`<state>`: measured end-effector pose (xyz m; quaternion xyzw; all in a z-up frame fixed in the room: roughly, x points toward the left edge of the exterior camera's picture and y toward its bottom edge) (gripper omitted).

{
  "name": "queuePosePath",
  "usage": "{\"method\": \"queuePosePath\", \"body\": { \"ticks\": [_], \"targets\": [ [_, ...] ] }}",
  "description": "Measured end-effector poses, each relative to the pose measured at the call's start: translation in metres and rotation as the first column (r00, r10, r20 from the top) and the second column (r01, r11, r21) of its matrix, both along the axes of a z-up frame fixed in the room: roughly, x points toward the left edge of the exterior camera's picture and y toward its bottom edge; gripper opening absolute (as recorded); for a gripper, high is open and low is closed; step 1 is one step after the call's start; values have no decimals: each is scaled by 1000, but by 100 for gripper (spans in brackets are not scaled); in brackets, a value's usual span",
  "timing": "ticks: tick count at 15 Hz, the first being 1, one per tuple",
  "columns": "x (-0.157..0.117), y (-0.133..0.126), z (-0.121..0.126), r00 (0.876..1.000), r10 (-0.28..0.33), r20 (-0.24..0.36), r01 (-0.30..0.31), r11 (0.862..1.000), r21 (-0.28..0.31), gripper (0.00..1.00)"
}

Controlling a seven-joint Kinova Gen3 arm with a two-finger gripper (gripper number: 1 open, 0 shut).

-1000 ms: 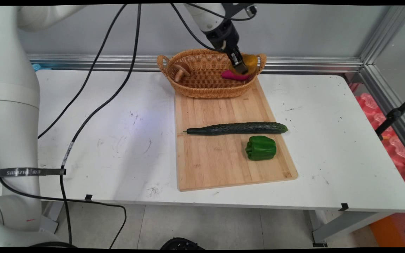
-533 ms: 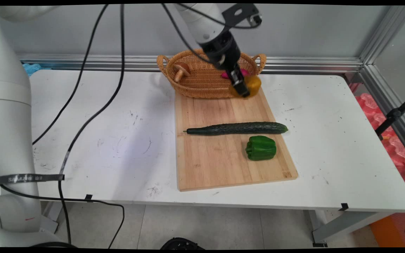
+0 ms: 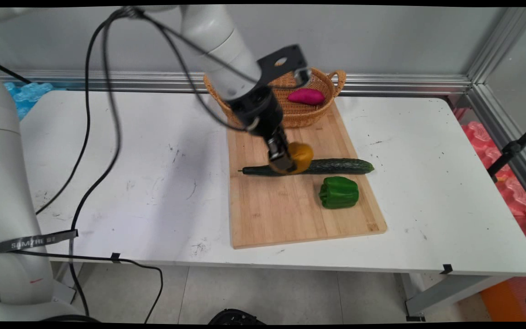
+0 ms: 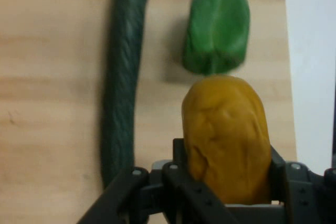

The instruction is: Place the picked object on the cutting board

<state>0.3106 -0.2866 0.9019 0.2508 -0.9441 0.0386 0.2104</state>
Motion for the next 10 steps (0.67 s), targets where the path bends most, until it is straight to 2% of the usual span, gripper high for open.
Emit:
{"method": "queuePosePath", "body": {
  "ticks": [4, 10],
  "targets": [
    [14, 23, -27, 999, -21, 27, 21, 1000, -15, 0],
    [21, 33, -63, 999, -26, 32, 27, 999, -43, 0]
  ]
}}
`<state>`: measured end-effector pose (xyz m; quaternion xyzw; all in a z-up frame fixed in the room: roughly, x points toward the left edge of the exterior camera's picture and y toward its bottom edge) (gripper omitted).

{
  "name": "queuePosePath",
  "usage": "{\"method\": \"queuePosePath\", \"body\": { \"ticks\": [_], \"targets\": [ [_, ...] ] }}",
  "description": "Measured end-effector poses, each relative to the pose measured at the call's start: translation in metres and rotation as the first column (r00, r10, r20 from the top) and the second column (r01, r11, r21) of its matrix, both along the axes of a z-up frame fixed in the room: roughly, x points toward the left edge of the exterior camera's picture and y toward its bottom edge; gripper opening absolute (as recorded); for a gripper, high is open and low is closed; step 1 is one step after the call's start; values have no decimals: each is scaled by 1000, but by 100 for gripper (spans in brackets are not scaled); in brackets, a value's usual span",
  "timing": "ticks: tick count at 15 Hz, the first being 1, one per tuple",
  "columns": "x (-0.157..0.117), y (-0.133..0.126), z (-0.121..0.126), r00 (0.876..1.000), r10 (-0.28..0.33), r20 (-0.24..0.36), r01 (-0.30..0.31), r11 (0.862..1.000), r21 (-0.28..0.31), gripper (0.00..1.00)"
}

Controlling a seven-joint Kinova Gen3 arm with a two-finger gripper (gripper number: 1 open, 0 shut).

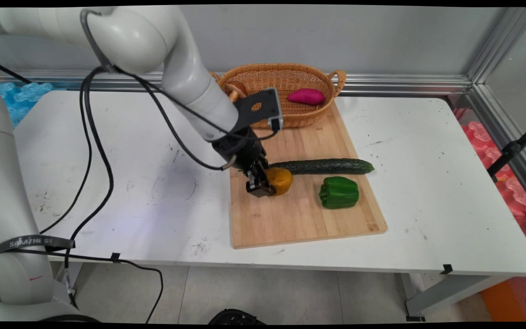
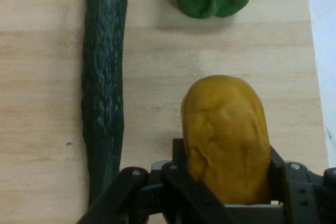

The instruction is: Place the picked object on the cutting board

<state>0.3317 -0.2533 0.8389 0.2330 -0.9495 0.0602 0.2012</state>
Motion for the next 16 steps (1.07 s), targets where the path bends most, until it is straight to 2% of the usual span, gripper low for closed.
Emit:
{"method": "queuePosePath", "body": {
  "ticks": [11, 12, 16],
  "targets": [
    [5, 7, -39, 1000, 21, -7, -21, 1000, -11, 0],
    [5, 8, -42, 1000, 22, -9, -22, 1000, -11, 100],
    [4, 9, -47, 1000, 21, -18, -21, 1000, -7, 100]
  ]
}}
